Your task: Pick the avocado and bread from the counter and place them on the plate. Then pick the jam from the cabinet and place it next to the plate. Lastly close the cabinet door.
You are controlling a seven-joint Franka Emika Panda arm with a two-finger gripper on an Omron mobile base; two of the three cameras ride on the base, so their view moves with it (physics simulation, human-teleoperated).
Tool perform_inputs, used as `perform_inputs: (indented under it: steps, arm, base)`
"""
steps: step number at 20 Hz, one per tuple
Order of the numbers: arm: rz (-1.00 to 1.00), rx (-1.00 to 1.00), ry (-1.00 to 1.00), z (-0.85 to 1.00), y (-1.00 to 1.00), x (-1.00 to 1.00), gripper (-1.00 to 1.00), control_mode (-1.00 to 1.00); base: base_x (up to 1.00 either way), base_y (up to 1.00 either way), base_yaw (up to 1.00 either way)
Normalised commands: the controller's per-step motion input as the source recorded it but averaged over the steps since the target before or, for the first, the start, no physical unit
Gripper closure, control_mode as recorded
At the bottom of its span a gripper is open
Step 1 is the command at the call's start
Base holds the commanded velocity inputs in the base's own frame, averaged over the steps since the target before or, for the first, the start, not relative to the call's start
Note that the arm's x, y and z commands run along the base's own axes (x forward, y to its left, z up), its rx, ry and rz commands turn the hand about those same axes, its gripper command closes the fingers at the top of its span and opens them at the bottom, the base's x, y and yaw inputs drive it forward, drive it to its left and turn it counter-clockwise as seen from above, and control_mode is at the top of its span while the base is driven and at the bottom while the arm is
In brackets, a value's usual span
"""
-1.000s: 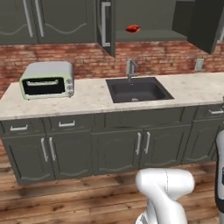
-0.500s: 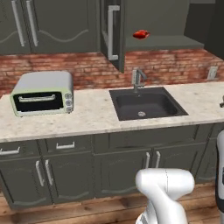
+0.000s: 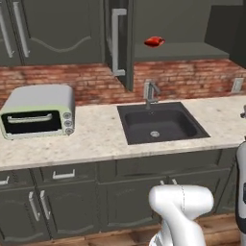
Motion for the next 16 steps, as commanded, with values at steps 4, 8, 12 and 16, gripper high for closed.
perform_inputs:
  steps: [4,8,12,16]
  arm:
    - [0.0,0.0,0.0,0.0,0.0,0.0,-1.0,1.0]
    - [0.0,0.0,0.0,0.0,0.0,0.0,-1.0,1.0]
    - [0.0,0.0,0.0,0.0,0.0,0.0,-1.0,1.0]
    - [0.0,0.0,0.0,0.0,0.0,0.0,-1.0,1.0]
  base:
    - [0.29,-0.57,0.0]
    - [0.18,-0.27,0.0]
    - [0.29,0.03,0.0]
    - [0.56,0.22,0.0]
